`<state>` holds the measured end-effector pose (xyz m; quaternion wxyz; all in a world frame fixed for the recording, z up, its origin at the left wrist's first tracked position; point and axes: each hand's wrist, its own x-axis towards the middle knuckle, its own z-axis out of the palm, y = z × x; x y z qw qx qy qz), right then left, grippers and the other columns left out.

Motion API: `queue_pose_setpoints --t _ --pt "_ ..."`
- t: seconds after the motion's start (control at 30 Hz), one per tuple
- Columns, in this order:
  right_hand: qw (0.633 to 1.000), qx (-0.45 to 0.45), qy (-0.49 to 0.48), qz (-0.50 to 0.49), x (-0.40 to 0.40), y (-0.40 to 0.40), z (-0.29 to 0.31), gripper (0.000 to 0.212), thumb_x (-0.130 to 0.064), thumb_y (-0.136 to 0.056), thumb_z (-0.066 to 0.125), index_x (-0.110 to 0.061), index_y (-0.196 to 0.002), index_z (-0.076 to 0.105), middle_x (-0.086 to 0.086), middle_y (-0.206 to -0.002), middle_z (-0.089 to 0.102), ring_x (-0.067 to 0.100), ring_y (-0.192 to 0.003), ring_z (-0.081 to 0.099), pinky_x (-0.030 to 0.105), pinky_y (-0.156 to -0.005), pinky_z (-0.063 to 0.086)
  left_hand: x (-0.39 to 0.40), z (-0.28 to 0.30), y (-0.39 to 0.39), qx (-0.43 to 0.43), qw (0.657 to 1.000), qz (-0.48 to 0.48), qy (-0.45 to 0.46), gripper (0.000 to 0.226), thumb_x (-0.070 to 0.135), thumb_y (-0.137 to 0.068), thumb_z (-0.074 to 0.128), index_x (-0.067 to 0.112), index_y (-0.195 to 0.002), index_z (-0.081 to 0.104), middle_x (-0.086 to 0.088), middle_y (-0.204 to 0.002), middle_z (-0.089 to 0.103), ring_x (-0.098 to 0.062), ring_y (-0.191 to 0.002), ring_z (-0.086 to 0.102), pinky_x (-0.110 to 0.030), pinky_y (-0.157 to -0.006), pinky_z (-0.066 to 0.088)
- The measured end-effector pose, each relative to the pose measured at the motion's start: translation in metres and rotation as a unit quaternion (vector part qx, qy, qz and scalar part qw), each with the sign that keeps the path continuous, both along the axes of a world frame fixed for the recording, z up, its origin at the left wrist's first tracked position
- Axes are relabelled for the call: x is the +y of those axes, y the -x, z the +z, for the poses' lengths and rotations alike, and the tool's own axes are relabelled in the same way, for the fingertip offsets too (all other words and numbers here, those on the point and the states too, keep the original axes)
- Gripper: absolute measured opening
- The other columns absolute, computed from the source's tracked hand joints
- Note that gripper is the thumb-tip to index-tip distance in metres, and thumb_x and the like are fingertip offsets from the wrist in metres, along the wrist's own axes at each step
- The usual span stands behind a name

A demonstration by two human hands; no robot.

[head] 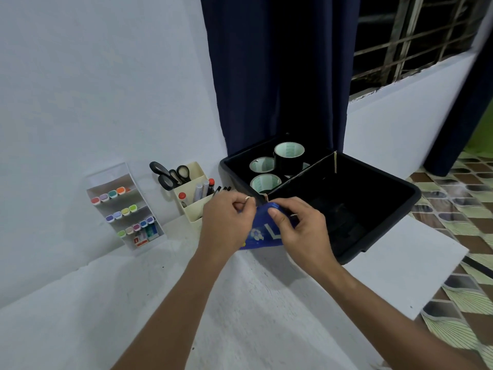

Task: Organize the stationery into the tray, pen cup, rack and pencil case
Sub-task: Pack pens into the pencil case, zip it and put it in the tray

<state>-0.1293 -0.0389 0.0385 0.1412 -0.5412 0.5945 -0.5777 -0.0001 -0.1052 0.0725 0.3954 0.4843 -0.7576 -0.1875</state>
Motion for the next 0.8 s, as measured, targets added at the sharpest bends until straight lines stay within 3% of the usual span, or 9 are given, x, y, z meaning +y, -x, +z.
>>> queue_pose_setpoints --t 0.13,0.2,0.3,0.5,0.6,0.7,0.77,0.8 --pt "0.999 -0.015 0.018 -0.022 -0.004 0.004 0.002 0.013 -0.016 -0.093 0.058 -0.015 -0.102 0.067 -0.009 -0.095 0.065 0.002 -0.088 0.061 0.010 -0.072 0.046 -0.012 -0.018 -0.020 -0.017 0.996 0.067 -0.048 0.027 0.023 -0.088 0.060 0.008 -0.068 0.069 -0.001 -0.059 0.063 -0.009 -0.055 0.055 -0.017 -0.052 0.038" --pt "0.999 -0.041 0.019 -0.008 -0.003 0.009 0.003 0.011 -0.015 -0.094 0.056 -0.019 -0.100 0.065 -0.005 -0.096 0.065 0.005 -0.090 0.062 0.015 -0.074 0.049 -0.018 -0.031 -0.032 -0.029 0.993 0.094 -0.069 0.026 0.022 -0.089 0.060 0.008 -0.069 0.069 -0.003 -0.061 0.063 -0.012 -0.057 0.053 -0.022 -0.057 0.038" --pt "0.998 -0.062 0.017 -0.003 -0.004 0.016 0.006 0.011 -0.016 -0.095 0.054 -0.025 -0.099 0.060 -0.004 -0.097 0.065 0.014 -0.092 0.063 0.032 -0.076 0.055 -0.031 -0.052 -0.055 -0.040 0.981 0.146 -0.117 0.021 0.026 -0.091 0.059 0.010 -0.091 0.074 -0.002 -0.080 0.069 -0.014 -0.071 0.057 -0.026 -0.070 0.046" --pt "0.995 -0.048 -0.039 0.084 -0.013 0.018 0.009 0.015 -0.015 -0.097 0.049 -0.028 -0.097 0.057 -0.002 -0.097 0.064 0.018 -0.094 0.063 0.038 -0.079 0.057 -0.033 -0.076 -0.081 -0.036 0.963 0.180 -0.195 0.025 0.034 -0.092 0.057 0.014 -0.101 0.071 -0.002 -0.100 0.069 -0.013 -0.085 0.058 -0.025 -0.076 0.042" --pt "0.986 -0.002 -0.041 0.163 -0.019 0.026 0.020 0.012 -0.013 -0.098 0.047 -0.012 -0.103 0.058 0.009 -0.097 0.063 0.024 -0.091 0.062 0.043 -0.079 0.054 -0.025 -0.065 -0.081 -0.010 0.974 0.110 -0.199 0.039 0.045 -0.087 0.061 0.022 -0.118 0.059 0.005 -0.118 0.058 -0.012 -0.104 0.055 -0.024 -0.080 0.041" --pt "0.969 0.043 -0.047 0.240 -0.025 0.026 0.036 0.013 -0.009 -0.097 0.050 -0.007 -0.105 0.060 0.008 -0.099 0.064 0.022 -0.093 0.062 0.036 -0.080 0.053 -0.008 -0.040 -0.073 -0.046 0.984 -0.052 -0.166 0.073 0.056 -0.071 0.072 0.034 -0.135 0.043 0.023 -0.127 0.042 0.001 -0.115 0.042 -0.020 -0.088 0.037" --pt "0.964 0.042 -0.025 0.260 -0.027 0.022 0.045 0.014 -0.009 -0.096 0.052 -0.009 -0.104 0.063 0.004 -0.098 0.065 0.016 -0.092 0.063 0.027 -0.079 0.053 -0.009 -0.028 -0.066 -0.095 0.973 -0.119 -0.173 0.070 0.057 -0.069 0.073 0.032 -0.131 0.050 0.022 -0.121 0.053 0.002 -0.108 0.050 -0.019 -0.084 0.042" --pt "0.967 0.017 -0.009 0.252 -0.028 0.020 0.049 0.014 -0.010 -0.095 0.053 -0.010 -0.104 0.065 0.002 -0.098 0.067 0.013 -0.092 0.063 0.023 -0.079 0.052 -0.012 -0.024 -0.063 -0.101 0.968 -0.134 -0.184 0.057 0.054 -0.073 0.073 0.027 -0.121 0.060 0.013 -0.109 0.065 -0.001 -0.095 0.058 -0.018 -0.075 0.045"
